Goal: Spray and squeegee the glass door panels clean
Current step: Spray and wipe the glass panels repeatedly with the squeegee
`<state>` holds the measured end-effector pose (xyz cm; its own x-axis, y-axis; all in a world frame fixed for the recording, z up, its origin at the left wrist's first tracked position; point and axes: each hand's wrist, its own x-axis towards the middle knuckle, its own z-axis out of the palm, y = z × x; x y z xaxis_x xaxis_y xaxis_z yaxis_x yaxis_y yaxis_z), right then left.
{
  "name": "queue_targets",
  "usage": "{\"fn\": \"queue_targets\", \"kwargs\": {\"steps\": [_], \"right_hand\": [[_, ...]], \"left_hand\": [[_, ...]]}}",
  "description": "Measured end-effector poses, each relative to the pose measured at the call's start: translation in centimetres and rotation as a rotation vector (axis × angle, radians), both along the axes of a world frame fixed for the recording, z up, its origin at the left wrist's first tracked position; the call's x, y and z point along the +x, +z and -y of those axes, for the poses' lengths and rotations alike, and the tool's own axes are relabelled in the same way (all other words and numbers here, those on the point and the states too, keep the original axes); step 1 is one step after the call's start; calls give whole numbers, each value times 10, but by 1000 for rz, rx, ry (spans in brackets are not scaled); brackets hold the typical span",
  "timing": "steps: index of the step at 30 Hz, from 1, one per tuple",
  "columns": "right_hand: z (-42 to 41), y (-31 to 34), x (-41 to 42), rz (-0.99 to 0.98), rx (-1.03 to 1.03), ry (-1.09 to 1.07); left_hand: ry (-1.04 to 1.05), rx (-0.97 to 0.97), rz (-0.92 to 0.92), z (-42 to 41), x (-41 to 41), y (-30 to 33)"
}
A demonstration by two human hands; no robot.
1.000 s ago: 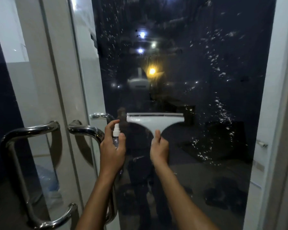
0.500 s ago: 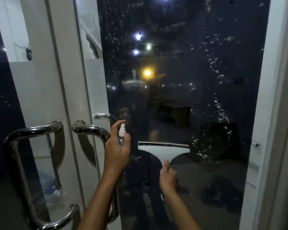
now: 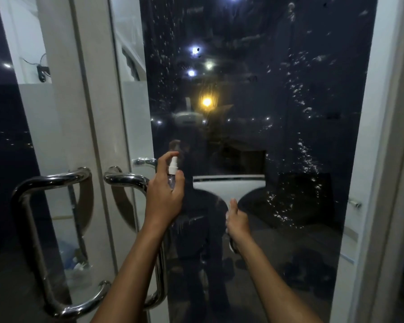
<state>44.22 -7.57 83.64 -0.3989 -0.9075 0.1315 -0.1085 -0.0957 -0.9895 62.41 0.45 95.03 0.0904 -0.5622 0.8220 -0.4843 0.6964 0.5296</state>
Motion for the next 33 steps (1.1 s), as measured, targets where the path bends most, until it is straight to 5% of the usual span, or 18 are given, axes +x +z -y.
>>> {"fn": "queue_targets", "kwargs": {"steps": [4,12,18,33], "right_hand": [[-32,-49,-8,-105,115,-9],[-60,-22,-28,-208,-121,-29],[-41,65,-52,-306,-307,-12],[-26,302,-93,-968,-467,-109]], "left_hand": [[10,29,15,0,-3,-5],[27,-9,58,-1,-19,22],[72,-139,118,9,-16,86],[254,-372,237,36,9,252]]}}
